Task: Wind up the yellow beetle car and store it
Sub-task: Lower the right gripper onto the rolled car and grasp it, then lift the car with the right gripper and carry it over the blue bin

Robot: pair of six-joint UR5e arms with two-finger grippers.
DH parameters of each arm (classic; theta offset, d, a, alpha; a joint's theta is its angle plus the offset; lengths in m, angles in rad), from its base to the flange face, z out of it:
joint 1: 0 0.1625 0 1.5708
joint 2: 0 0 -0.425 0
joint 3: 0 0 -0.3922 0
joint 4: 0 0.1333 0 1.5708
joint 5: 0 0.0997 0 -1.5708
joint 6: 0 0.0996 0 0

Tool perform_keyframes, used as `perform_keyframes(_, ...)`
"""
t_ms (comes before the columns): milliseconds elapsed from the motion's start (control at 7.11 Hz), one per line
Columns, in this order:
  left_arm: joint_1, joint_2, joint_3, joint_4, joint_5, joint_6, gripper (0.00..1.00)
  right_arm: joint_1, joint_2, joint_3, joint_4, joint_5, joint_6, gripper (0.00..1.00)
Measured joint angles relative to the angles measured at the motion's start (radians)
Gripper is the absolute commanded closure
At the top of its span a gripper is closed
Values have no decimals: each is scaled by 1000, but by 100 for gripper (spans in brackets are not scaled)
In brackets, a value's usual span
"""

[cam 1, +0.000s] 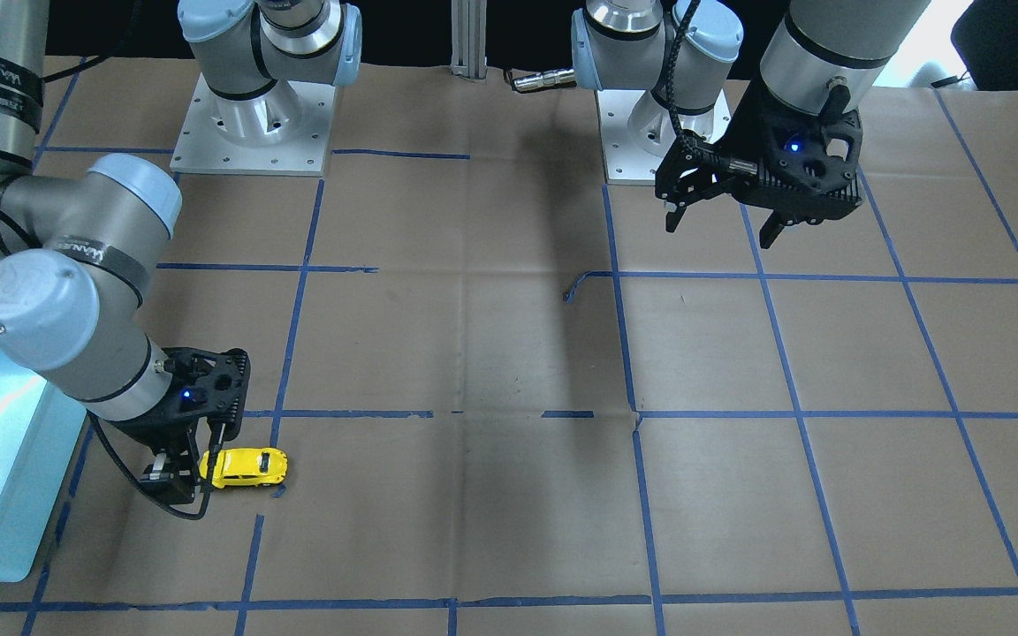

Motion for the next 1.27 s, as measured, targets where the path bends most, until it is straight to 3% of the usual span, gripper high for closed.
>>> perform_keyframes(563, 0, -1, 1, 3, 0, 3, 1, 16, 101, 5, -35, -1, -7, 0)
perform_keyframes(704, 0, -1, 1, 3, 0, 3, 1, 16, 108, 7, -35, -2, -5, 8)
perform_keyframes(844, 0, -1, 0, 3, 0, 3, 1, 16, 109, 7, -36, -3, 3, 28)
perform_keyframes(985, 1, -1, 0, 3, 0, 3, 1, 16, 107, 7, -36, -9, 11, 63)
perform_keyframes(1126, 1, -1, 0, 3, 0, 4, 1, 16, 103, 6, -35, -20, 16, 75)
perform_keyframes(1266, 1, -1, 0, 3, 0, 4, 1, 16, 100, 6, -34, -36, 19, 75)
